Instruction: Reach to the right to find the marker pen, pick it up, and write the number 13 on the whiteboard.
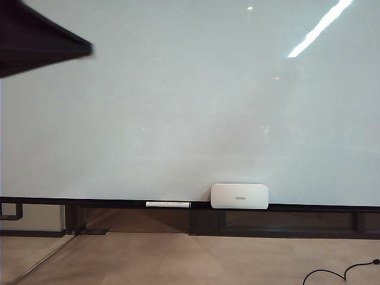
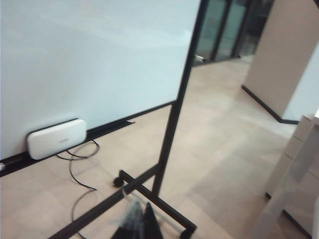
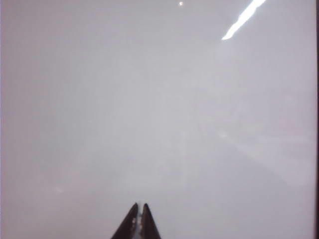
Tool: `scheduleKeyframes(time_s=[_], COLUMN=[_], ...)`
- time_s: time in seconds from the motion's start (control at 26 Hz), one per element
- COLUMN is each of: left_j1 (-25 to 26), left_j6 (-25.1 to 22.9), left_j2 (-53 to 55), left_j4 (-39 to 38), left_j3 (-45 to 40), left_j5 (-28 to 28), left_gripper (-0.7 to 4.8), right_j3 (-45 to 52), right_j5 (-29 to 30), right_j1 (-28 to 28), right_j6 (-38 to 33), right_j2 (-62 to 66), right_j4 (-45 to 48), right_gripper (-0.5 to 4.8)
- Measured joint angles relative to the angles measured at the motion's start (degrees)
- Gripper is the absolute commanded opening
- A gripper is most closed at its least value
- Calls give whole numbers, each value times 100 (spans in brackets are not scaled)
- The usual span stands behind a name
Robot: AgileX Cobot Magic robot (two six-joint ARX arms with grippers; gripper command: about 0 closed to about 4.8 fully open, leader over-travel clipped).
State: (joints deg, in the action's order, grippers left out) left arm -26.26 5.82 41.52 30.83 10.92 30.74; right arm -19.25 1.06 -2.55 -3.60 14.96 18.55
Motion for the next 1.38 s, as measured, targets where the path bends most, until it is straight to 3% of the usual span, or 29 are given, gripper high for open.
scheduleKeyframes(time_s=[0.08,0.19,0.31,0.46,0.61,0.73,1.0,1.23,1.38], left_j1=[0,-2,-2,0,-7,2,59,57,61], left_j6=[68,76,42,411,382,293,-219,-487,-496], left_j2=[730,997,973,973,973,977,977,988,1172], left_j4=[181,258,308,83,-507,-619,-581,-588,-535], left_j3=[481,872,1185,1298,1580,1600,1600,1600,1600], left_j5=[186,203,7,-22,-328,-616,-780,-662,-634], left_gripper=[-6,-6,-6,-6,-6,-6,-6,-6,-6], right_j3=[-348,-852,-1180,-1207,-1217,-1215,-1394,-1818,-1882], right_j5=[-79,-201,-142,579,-81,-192,570,1449,1801], right_j1=[-7,-219,-841,-1906,-1814,-1742,-1821,-2575,-3303], right_j6=[348,437,516,402,337,756,903,828,286], right_j2=[778,1613,2389,3005,3534,4168,5189,6260,6773], right_j4=[-116,-175,48,181,645,1058,1611,1768,2227], right_gripper=[-5,-5,-5,-5,-5,-5,-5,-5,-5])
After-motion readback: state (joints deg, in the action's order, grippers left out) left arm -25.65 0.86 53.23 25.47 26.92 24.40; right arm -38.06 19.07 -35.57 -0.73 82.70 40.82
